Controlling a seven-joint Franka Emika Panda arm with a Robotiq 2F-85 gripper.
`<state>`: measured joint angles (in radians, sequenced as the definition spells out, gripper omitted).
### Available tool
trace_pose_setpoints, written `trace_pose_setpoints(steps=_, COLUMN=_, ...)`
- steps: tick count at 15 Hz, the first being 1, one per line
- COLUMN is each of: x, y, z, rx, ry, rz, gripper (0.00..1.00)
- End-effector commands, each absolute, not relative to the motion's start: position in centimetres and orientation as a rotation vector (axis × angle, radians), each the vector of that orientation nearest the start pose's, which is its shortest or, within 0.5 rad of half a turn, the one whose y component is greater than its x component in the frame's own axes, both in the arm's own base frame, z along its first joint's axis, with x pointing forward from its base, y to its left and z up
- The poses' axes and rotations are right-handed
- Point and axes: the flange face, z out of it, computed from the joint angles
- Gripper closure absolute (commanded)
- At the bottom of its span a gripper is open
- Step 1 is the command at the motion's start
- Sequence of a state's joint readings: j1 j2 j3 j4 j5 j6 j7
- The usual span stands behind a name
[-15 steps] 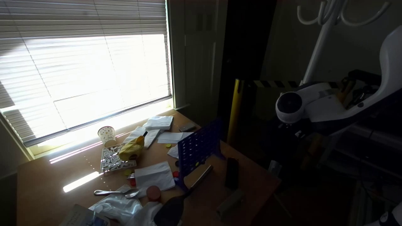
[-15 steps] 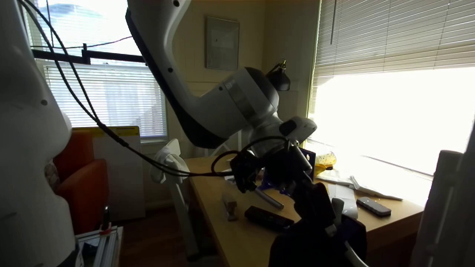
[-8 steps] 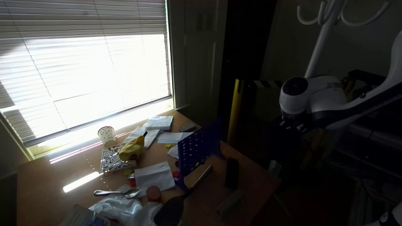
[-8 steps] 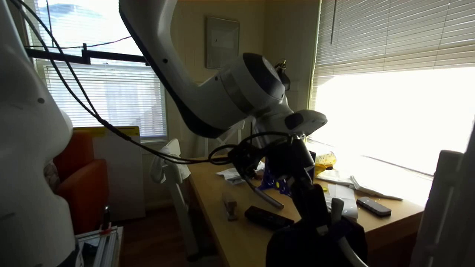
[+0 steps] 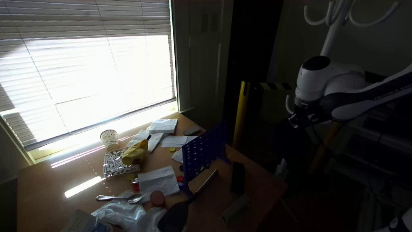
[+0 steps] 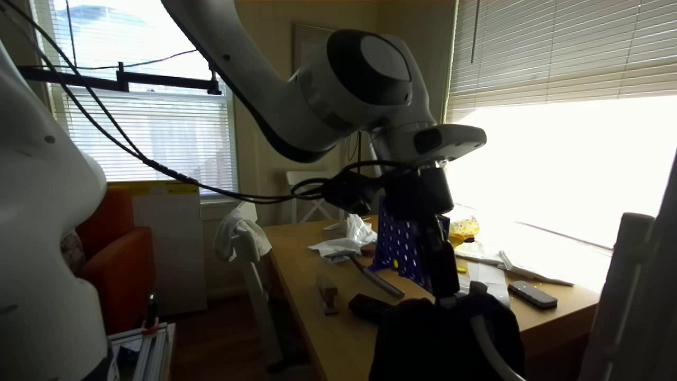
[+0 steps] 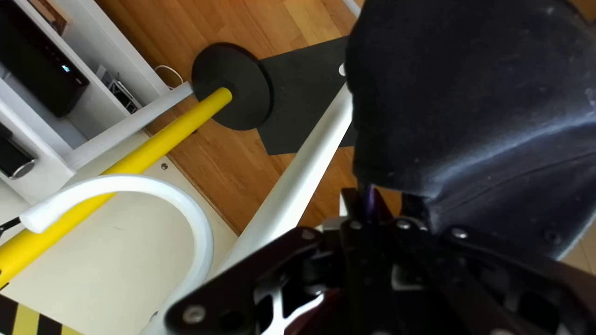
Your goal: Move the hat to the top half of the coat rack
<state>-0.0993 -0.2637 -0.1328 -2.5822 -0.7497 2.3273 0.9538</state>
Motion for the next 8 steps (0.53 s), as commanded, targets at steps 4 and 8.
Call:
trace_pose_setpoints(steps=4, x=40.0, y=-9.8, z=40.8, rx=-3.313, ry=1.086, rz=-0.47, gripper=0.99)
trace_pose_setpoints(steps=8, x=39.8, y=-8.1, z=43.0, rx=-3.368, ry=1.001, rz=-0.568, gripper=0.99)
